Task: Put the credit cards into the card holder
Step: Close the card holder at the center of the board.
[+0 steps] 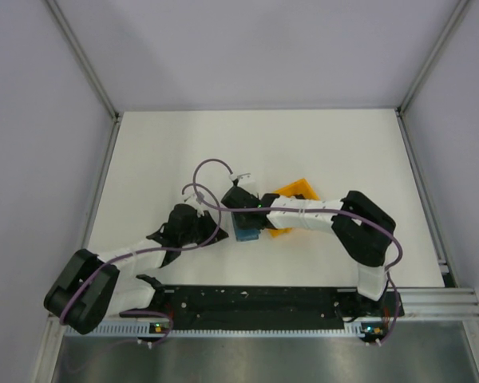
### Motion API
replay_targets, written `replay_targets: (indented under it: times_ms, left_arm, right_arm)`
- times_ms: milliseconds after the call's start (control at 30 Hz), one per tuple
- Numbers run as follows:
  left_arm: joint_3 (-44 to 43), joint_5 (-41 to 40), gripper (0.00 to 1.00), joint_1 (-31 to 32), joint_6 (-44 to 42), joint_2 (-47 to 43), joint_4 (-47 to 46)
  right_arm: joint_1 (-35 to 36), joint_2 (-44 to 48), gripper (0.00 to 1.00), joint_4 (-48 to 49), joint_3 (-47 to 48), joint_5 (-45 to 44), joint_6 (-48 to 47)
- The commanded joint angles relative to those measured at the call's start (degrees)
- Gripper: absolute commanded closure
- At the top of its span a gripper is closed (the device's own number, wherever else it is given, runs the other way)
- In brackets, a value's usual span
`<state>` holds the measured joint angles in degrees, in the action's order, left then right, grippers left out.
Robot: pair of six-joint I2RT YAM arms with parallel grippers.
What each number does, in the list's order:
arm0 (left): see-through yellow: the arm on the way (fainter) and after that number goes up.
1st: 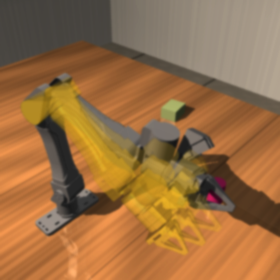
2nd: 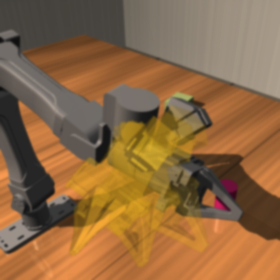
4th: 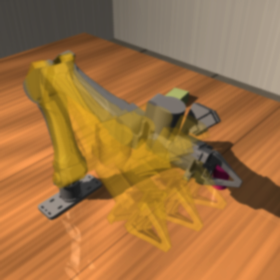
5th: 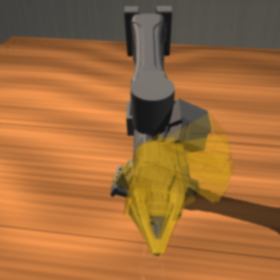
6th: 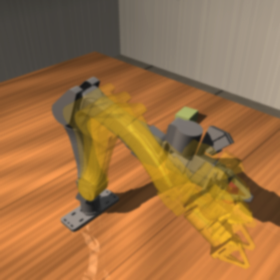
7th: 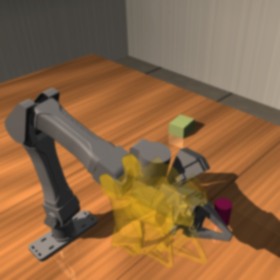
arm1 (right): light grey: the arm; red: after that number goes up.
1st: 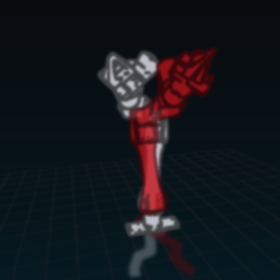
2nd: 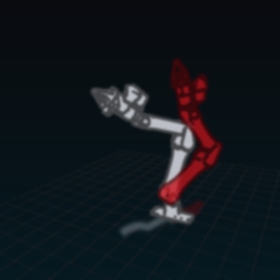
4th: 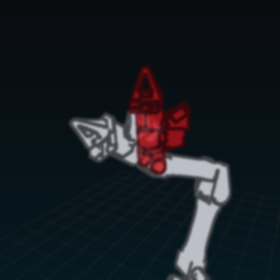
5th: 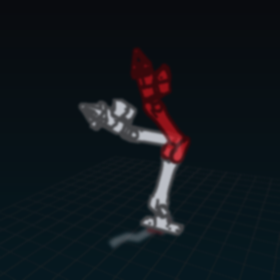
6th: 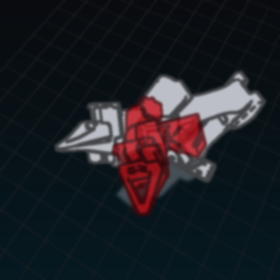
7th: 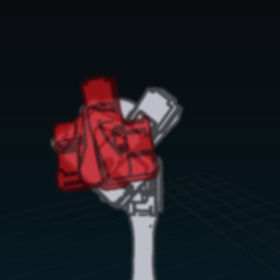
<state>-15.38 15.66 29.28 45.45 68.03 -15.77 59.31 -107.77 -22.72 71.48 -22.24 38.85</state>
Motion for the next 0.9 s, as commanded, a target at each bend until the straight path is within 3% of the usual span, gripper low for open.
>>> replay_targets:
  times_ms: [0,333,433,800,867]
  left_arm:
    - [-2.20,0.69,0.85,0.17,-0.89,0.09,-0.93]
    - [-2.82,0.86,0.85,0.17,-0.98,0.70,-0.66]
    - [-3.08,0.95,0.85,0.17,-1.07,0.70,-0.67]
    - [-3.61,1.30,0.85,0.17,-1.33,0.97,-0.67]
    - [-3.61,1.30,0.85,0.17,-1.42,1.05,-0.58]
  right_arm:
    - [-0.95,4.05,0.59,-0.40,-0.91,-2.37,-1.32]
    - [-0.95,5.64,0.59,2.86,-2.14,-0.88,-2.29]
    - [-0.86,5.37,0.68,2.95,-2.40,-0.35,-1.32]
    - [-0.60,1.95,0.72,-2.41,0.32,-2.90,-1.85]
    - [-0.51,1.68,0.80,-2.50,0.59,-3.25,-1.76]
